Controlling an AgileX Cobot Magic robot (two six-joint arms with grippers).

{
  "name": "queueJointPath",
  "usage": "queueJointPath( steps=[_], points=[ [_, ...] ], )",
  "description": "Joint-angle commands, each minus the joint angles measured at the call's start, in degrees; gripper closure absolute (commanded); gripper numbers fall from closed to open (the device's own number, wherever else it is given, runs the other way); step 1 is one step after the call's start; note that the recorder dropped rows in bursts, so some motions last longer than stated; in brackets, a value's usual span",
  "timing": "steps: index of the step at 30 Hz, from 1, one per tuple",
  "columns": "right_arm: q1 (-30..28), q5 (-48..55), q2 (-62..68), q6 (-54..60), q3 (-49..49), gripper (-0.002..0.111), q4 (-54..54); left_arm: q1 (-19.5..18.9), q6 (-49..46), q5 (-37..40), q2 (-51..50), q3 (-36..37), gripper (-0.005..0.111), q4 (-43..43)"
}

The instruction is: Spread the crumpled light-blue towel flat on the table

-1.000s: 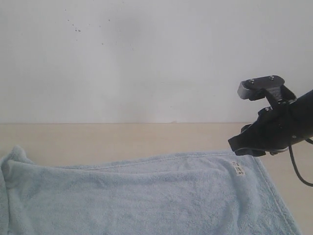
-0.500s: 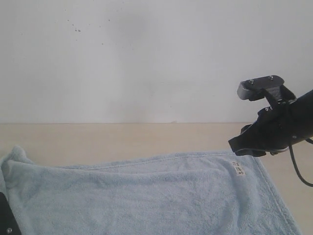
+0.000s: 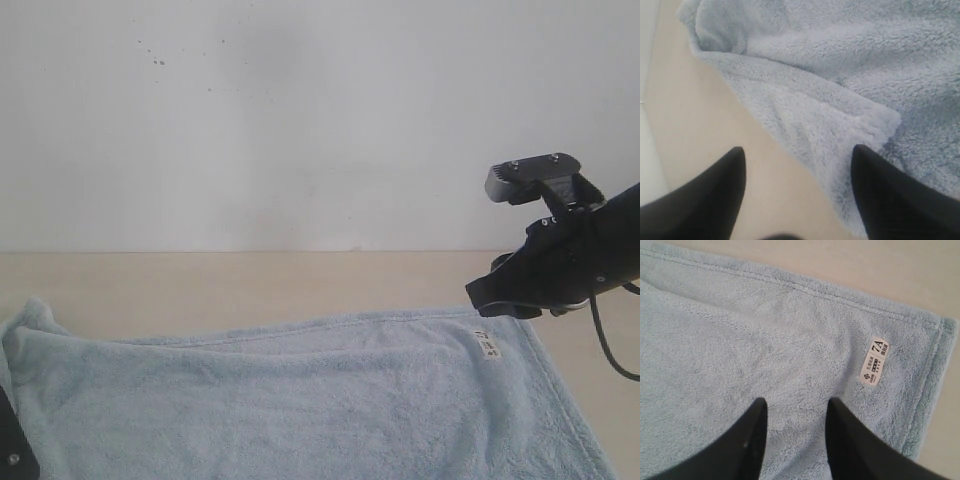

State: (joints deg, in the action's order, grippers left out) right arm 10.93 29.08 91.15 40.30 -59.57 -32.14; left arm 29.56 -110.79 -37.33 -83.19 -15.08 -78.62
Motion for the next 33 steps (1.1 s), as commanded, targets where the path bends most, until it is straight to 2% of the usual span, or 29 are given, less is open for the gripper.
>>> queueJointPath(
  steps=[1,4,7,9,13,14,19,22,25,29,31,33],
  points=[
    [-0.04,-0.18,-0.56,0.61,0.23,0.071,-0.52,-2.8,0.72,1.8,-0.14,-0.26,0.049,2.93],
    [-0.04,-0.18,-0.56,0.74,0.23,0.071,-0.52,-5.0,1.51,3.79,-1.27,-0.47,0.051,4.88],
    [-0.04,-0.18,-0.56,0.74,0.23,0.071,-0.52,-5.63,1.51,4.86,-3.84,-1.58,0.056,4.8],
    [-0.04,-0.18,-0.56,0.74,0.23,0.071,-0.52,-5.63,2.97,3.04,-4.88,-2.76,0.069,3.81],
    [-0.04,-0.18,-0.56,0.74,0.23,0.071,-0.52,-5.63,5.65,-3.49,-4.42,-5.81,0.099,-3.86],
    [-0.04,-0.29,-0.56,0.74,0.23,0.071,-0.52,-5.63,5.52,-4.05,-4.31,-6.21,0.102,-5.89],
    [-0.04,-0.4,-0.56,0.74,0.23,0.071,-0.66,-5.63,5.4,-4.22,-4.18,-6.34,0.103,-14.47],
    [-0.04,-0.02,-0.56,0.74,0.23,0.071,-0.67,-5.51,4.82,-5.39,-3.36,-6.34,0.103,-15.44],
    [-0.04,0.15,-0.67,0.74,0.23,0.071,-0.67,-4.81,-0.54,-5.35,0.3,-6.34,0.103,-17.04],
    [-0.04,-0.12,-0.67,0.74,0.23,0.071,-0.76,-3.73,-9.25,-0.55,7.17,-6.34,0.103,-19.39],
    [-0.04,-0.11,-0.67,0.74,0.23,0.071,-0.93,-3.73,-11.5,-0.29,9.44,-6.34,0.096,-21.33],
    [-0.04,-0.11,-0.67,0.74,0.23,0.071,-1.45,-3.73,-11.5,-0.58,10.55,-6.13,0.08,-21.33]
  ],
)
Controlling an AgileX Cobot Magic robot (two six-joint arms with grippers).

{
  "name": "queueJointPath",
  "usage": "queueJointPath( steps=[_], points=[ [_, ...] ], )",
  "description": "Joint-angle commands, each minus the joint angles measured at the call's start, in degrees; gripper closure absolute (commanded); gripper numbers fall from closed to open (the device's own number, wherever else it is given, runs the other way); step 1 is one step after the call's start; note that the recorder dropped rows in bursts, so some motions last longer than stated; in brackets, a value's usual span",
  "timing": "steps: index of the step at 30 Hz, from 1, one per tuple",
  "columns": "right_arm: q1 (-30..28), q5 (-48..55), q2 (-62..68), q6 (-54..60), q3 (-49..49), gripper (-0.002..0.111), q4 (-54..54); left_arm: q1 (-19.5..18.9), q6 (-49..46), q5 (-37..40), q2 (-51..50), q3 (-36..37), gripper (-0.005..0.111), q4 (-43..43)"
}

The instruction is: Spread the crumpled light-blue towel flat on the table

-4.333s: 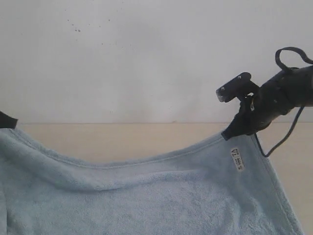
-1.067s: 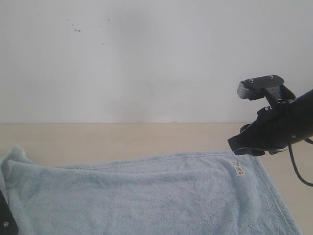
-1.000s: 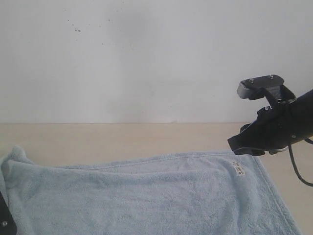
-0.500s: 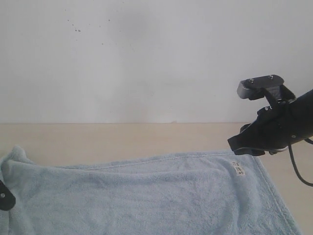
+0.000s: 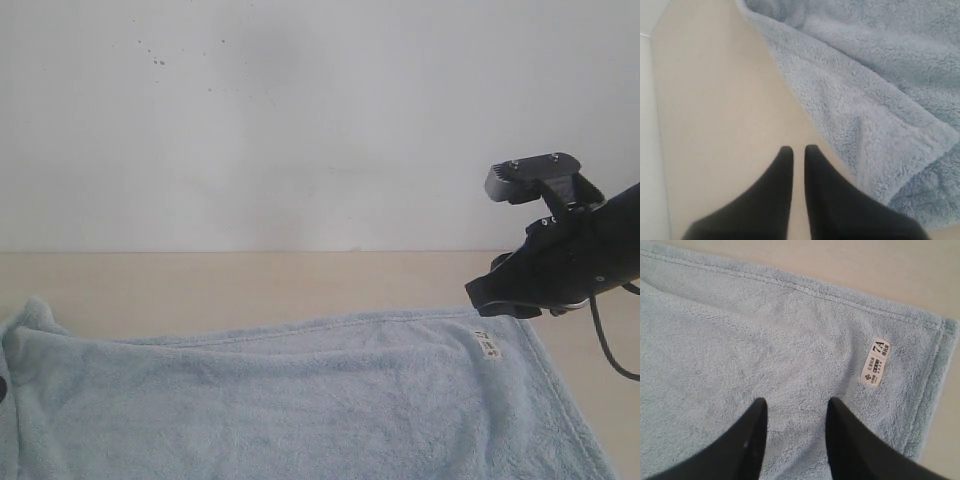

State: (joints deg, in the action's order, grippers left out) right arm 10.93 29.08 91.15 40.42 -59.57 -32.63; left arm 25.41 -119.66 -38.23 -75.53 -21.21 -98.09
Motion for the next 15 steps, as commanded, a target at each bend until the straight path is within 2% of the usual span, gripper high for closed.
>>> queueJointPath(
  steps=[1,4,5,6,11,15],
  points=[
    [-0.04,-0.11,-0.67,0.63,0.23,0.071,-1.1,0.42,-2.64,0.45,3.02,0.0,0.072,-1.86],
    [-0.04,0.31,-0.67,0.63,0.23,0.071,-1.09,0.42,-2.64,2.01,3.0,0.25,0.042,-1.86],
    [-0.04,0.58,-0.67,0.63,0.23,0.071,-1.09,0.42,-2.64,2.99,3.0,0.79,0.036,-1.86],
    [-0.04,0.7,-0.67,0.63,0.23,0.071,-1.23,0.42,-2.64,3.68,2.89,1.22,0.036,-1.86],
    [-0.04,1.04,-0.67,0.63,0.23,0.071,-1.49,0.42,-2.64,7.5,1.67,2.88,0.056,-1.86],
    [-0.04,0.85,-0.67,0.63,0.23,0.071,-1.49,0.42,-2.64,10.15,-0.97,2.88,0.056,-1.86]
  ],
)
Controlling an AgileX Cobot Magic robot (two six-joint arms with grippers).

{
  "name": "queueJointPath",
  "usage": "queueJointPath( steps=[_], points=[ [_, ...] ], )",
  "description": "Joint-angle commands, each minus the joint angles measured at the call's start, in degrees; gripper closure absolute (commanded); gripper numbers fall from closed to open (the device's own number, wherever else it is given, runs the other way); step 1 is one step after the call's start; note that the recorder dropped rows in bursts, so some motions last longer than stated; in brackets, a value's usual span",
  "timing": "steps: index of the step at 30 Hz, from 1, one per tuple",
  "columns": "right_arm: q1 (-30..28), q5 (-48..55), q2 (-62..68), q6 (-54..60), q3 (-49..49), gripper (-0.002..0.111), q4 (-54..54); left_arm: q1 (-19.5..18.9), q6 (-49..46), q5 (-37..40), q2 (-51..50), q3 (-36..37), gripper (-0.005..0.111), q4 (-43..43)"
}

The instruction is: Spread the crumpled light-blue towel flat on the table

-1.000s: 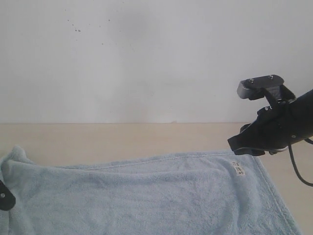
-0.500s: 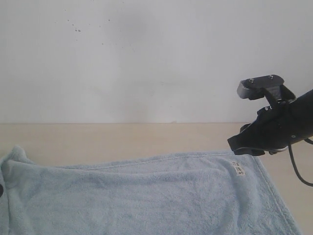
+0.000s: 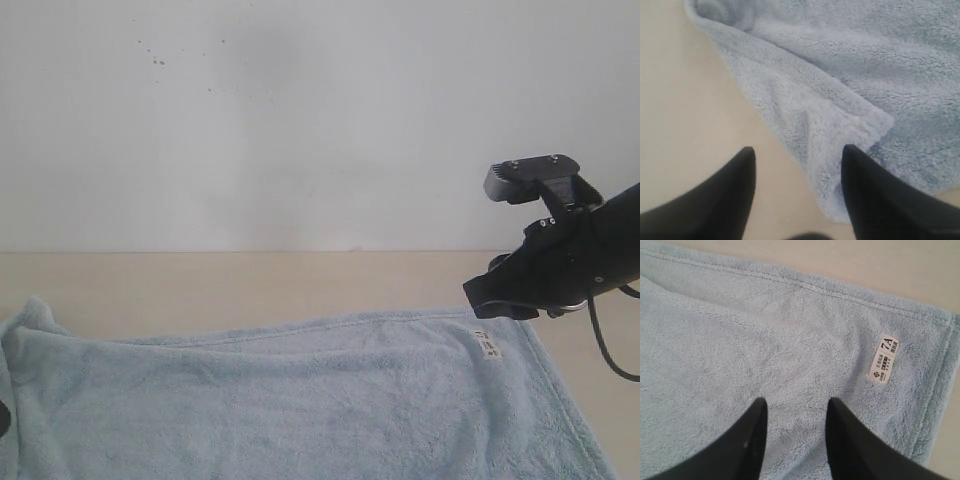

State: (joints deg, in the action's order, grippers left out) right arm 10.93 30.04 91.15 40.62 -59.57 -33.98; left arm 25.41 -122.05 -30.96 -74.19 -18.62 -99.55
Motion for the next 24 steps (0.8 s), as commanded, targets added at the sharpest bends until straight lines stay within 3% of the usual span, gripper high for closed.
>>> queueJointPath(
  steps=[1,6,19,21,24],
  points=[
    [-0.04,-0.12,-0.67,0.43,0.23,0.071,-0.13,0.42,-0.25,3.67,-3.06,0.29,0.055,-0.4],
    [-0.04,-0.25,-0.67,0.53,0.23,0.071,-0.13,0.42,-0.14,2.96,-8.87,-0.44,0.052,-0.07],
    [-0.04,-0.87,-0.67,1.29,0.23,0.071,-0.13,0.42,7.7,0.86,-17.33,-1.48,0.052,13.17],
    [-0.04,-0.97,-0.67,1.43,0.23,0.071,-0.13,0.42,12.58,-0.17,-18.52,-1.48,0.056,16.98],
    [-0.04,-1.24,-0.67,1.43,0.23,0.071,-0.13,0.42,13.18,-0.56,-20.38,-1.8,0.075,17.63]
  ],
)
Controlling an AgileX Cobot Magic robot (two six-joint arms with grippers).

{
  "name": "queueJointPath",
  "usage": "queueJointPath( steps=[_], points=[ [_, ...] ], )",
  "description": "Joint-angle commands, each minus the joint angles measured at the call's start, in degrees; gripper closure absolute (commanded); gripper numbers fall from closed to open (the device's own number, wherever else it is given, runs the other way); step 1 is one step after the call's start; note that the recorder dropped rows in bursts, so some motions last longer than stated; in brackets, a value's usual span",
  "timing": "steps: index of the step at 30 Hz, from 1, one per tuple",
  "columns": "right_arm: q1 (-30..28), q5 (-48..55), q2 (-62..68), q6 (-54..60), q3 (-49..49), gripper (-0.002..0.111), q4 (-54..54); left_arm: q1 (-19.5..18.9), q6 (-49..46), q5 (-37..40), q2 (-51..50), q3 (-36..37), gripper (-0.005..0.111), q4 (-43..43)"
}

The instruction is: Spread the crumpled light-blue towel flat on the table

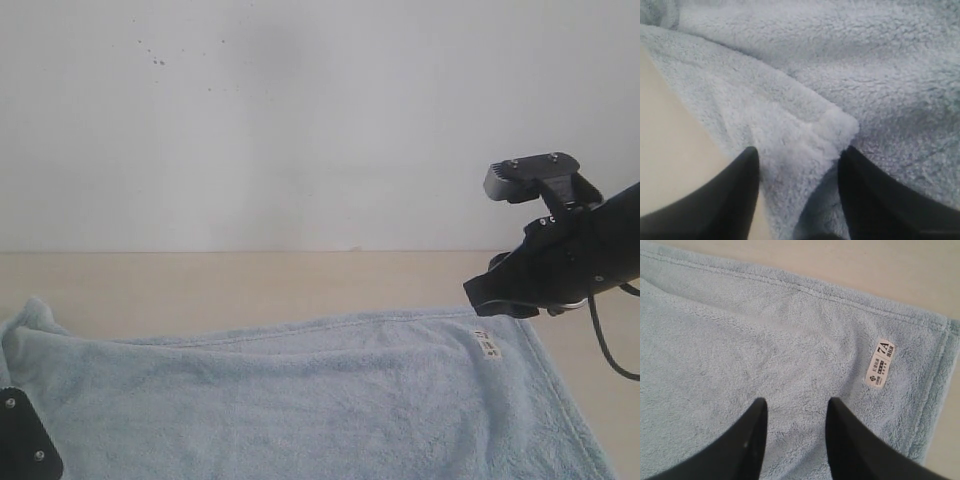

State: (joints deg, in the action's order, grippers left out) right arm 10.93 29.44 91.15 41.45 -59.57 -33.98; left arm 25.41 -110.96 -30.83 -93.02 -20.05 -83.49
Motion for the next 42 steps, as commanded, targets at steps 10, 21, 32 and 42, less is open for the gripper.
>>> queueJointPath(
  steps=[10,21,32,42],
  points=[
    [-0.04,-0.63,-0.67,0.6,0.23,0.071,-0.13,0.42,7.22,-12.99,-3.71,-4.29,0.103,-6.0],
    [-0.04,-0.51,-0.67,0.6,0.23,0.071,-0.13,0.31,8.23,-20.59,1.34,-4.41,0.103,-16.46],
    [0.06,-0.12,-0.67,0.6,0.23,0.071,-0.13,-3.91,21.57,-32.98,4.02,-3.89,0.103,-16.46],
    [0.06,-0.6,-0.67,0.6,0.23,0.071,-0.13,-7.7,26.16,-24.38,5.37,-3.63,0.102,-16.46]
  ],
)
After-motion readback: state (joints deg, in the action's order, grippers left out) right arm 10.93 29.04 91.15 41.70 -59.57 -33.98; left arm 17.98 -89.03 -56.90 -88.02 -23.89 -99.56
